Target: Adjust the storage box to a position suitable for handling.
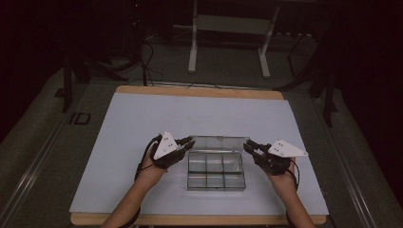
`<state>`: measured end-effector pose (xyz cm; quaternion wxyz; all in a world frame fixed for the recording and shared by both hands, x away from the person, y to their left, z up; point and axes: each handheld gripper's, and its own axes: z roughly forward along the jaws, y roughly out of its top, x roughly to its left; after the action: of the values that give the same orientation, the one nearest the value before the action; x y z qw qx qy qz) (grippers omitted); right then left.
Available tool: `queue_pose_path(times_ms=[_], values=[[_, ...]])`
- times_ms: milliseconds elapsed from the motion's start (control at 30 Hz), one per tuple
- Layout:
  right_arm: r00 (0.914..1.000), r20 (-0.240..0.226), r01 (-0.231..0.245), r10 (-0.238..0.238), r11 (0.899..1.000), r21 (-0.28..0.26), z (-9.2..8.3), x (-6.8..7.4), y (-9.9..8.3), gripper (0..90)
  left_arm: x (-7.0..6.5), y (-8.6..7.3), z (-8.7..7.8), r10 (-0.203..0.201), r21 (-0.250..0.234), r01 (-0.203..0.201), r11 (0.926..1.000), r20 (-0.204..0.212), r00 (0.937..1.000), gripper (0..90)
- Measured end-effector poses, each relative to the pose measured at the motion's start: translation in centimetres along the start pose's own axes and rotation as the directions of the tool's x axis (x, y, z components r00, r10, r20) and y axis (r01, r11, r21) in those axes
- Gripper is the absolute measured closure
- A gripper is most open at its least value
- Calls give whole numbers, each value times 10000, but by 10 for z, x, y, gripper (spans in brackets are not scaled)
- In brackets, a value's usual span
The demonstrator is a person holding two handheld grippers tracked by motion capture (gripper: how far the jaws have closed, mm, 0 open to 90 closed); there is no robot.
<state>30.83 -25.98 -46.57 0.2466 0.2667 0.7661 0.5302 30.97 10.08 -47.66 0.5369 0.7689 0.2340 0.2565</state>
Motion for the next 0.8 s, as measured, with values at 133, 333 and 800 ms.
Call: queue_pose_path(times_ms=[133, 333, 800], values=[[9997, 169, -146, 149, 9997, -210, 1, -2, 0, 826, 1, 0, 1, -53, -20, 53, 10000, -112, 9999, 791], [9981, 340, -497, 505, 9985, -242, 6, -3, 1, 811, 2, 0, 3, -155, -75, 153, 9999, -209, 9997, 791], [9961, 712, -534, 522, 9985, 151, 17, 0, -6, 773, 7, -3, 8, -536, -97, 533, 9985, -305, 9981, 789]])
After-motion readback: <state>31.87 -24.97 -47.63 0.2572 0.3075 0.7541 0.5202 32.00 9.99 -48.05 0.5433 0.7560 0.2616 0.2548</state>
